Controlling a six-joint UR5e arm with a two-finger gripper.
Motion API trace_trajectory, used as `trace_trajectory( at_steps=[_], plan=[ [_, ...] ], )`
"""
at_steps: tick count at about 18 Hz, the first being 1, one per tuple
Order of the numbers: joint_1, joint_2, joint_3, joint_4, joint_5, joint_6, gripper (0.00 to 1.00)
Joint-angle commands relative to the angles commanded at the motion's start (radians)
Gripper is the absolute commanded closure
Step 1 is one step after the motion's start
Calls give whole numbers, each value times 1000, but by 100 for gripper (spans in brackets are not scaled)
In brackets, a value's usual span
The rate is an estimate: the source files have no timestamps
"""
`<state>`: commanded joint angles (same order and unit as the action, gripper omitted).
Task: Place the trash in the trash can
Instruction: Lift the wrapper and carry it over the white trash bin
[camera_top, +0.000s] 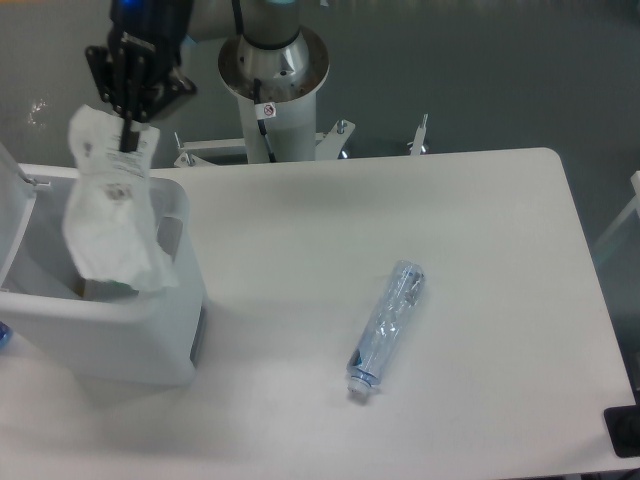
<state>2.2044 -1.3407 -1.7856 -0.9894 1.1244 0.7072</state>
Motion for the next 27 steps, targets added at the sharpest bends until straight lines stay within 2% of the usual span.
trace_trajectory(
  at_steps=[6, 9, 13, 14, 15, 16, 17, 19, 21, 27],
  plan=[
    [-38, 0, -12, -8, -37, 0, 100],
    [-52, -12, -12, -29, -75, 0, 100],
    [-58, -38, -17, -29, -91, 0, 95],
    [-58, -38, -23, -29, -91, 0, 87],
    [-58, -38, -28, -29, -91, 2, 72],
    [-58, -38, -29, -29, -91, 0, 68],
    [-58, -40, -34, -28, -91, 2, 56],
    [-57, -46, -40, -26, -87, 2, 31],
    [-46, -55, -41, -21, -83, 3, 0],
    [78, -58, -32, -18, -86, 2, 0]
  ],
)
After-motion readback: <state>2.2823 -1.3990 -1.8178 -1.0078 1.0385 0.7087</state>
